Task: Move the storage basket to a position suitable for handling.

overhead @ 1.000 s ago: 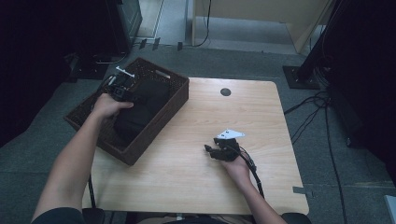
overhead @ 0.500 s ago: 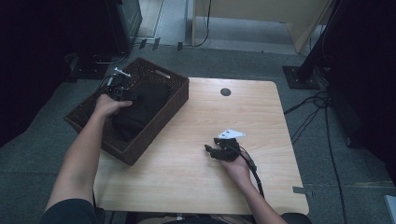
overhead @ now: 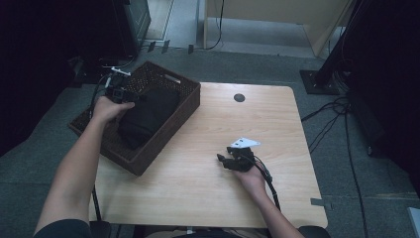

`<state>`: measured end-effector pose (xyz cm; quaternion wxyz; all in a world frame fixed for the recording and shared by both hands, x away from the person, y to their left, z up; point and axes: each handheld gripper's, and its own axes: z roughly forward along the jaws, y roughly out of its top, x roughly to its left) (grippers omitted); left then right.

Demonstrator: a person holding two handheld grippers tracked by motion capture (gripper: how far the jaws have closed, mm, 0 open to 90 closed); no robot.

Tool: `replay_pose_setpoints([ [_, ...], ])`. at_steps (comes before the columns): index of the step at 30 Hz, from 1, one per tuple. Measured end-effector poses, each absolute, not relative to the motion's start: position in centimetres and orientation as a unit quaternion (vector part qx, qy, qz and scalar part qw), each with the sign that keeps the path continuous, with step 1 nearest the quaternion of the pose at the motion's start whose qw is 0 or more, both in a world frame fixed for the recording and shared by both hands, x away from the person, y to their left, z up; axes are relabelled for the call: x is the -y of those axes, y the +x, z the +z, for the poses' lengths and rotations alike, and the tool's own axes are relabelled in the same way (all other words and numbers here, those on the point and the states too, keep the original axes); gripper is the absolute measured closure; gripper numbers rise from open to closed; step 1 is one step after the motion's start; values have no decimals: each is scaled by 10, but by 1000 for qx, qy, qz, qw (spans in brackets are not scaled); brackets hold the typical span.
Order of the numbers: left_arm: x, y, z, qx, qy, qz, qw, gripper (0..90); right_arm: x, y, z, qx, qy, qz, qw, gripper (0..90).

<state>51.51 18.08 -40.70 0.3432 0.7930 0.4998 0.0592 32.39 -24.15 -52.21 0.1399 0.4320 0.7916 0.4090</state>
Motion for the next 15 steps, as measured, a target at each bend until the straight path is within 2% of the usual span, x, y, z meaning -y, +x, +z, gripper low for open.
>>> replay_pose_setpoints([
  [3,-177,508,-413,-499,794,48,345,561,241,324,-522,-792,431,408,142,459],
  [6,-176,502,-423,-499,798,51,334,560,241,324,-522,-793,431,408,142,460],
  [9,-176,500,-434,-509,792,45,333,532,241,324,-522,-793,430,408,142,460],
  [15,-173,498,-445,-497,805,66,316,479,241,324,-522,-792,430,409,142,462],
])
